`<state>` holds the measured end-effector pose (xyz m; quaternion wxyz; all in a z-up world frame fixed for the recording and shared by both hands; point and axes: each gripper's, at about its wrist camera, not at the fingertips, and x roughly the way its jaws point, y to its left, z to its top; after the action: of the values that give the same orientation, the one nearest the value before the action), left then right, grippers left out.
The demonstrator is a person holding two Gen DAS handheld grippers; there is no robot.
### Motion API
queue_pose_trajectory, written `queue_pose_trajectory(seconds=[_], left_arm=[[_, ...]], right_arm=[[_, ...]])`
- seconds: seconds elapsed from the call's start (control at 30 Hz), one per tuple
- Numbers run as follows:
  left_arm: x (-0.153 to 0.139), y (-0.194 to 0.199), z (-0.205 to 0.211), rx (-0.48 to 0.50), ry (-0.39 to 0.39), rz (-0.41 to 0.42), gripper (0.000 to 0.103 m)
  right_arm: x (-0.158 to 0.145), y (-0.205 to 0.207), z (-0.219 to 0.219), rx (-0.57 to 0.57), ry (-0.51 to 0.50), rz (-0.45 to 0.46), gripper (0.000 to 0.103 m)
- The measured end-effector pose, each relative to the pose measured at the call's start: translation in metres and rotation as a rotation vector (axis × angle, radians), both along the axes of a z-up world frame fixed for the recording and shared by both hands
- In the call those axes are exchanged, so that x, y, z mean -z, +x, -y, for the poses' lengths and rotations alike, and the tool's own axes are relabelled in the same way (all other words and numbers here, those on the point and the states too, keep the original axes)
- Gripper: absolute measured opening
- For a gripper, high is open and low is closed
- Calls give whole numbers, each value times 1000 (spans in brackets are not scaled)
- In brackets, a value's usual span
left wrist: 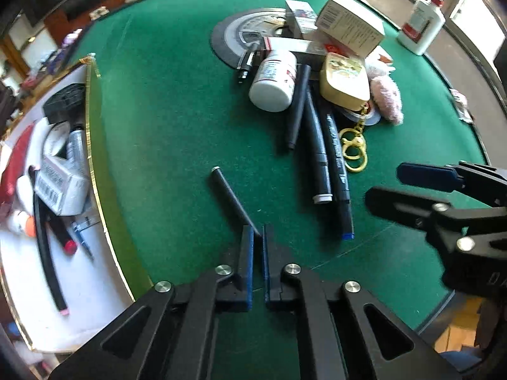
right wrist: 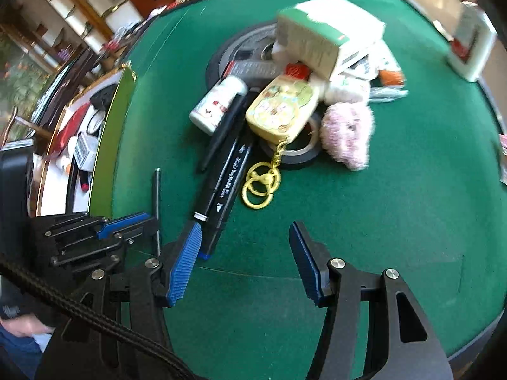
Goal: Organize objects
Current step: 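Move both tools back to the pile toward the black markers, then grasp a thin black pen with the left tool while the right tool grasps a blue-capped black marker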
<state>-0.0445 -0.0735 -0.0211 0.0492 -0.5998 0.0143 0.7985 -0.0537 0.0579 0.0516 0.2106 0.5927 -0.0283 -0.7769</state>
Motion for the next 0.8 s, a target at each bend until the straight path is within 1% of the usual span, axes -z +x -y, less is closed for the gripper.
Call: queue_pose_trajectory(seconds=[0.03,0.07,0.1,0.13,0.17,0.2,0.23,0.27,0.3,0.33,0.37,0.43,0.5,0.57,0.63,0.67,0.7,0.73,0.8], left_arm=[[-1,2,1,-13,-7,-3,1],[-3,5,6,-34,-14,-6,0],[-2,8,10,-56,-19,3,0],[4,10,17,-83,-4,47,0],[4,13,24,-105,28,48,0],[1,15,30,-116,38,53,0],[-1,14,31,-111,45,59,0],[-4,13,33,-108,48,64,0],[-7,12,36,-123,51,61,0],[-10,11,37,-127,57,61,0],[-13,11,37,-118,59,64,0],[-18,11,37,-114,84,72,0],[-28,11,39,-128,148,83,0],[-35,10,38,-130,163,79,1],[-40,7,39,-136,190,82,7],[-40,4,39,-149,193,96,14],[-39,1,39,-168,180,116,22],[-41,-1,40,-181,187,111,27],[-45,-6,36,-189,157,108,32]], right_arm=[[3,-2,4,-28,0,9,53],[5,-5,8,-57,6,14,47],[7,-6,11,-74,-1,22,45],[9,-8,15,-95,-11,35,42],[12,-10,21,-105,3,39,42],[14,-11,23,-105,18,38,42],[17,-14,27,-109,23,44,41],[20,-14,31,-114,21,49,36],[22,-14,34,-114,49,41,35],[22,-15,34,-111,52,23,34],[21,-14,31,-97,58,10,33],[18,-14,19,-65,87,5,27],[17,-14,3,-38,107,18,13],[19,-11,-16,-13,106,39,15],[18,-5,-23,-10,116,39,15],[17,-2,-25,-8,114,33,15],[17,0,-25,-4,109,28,15],[19,1,-25,3,109,28,16],[20,1,-19,-21,134,7,16]])
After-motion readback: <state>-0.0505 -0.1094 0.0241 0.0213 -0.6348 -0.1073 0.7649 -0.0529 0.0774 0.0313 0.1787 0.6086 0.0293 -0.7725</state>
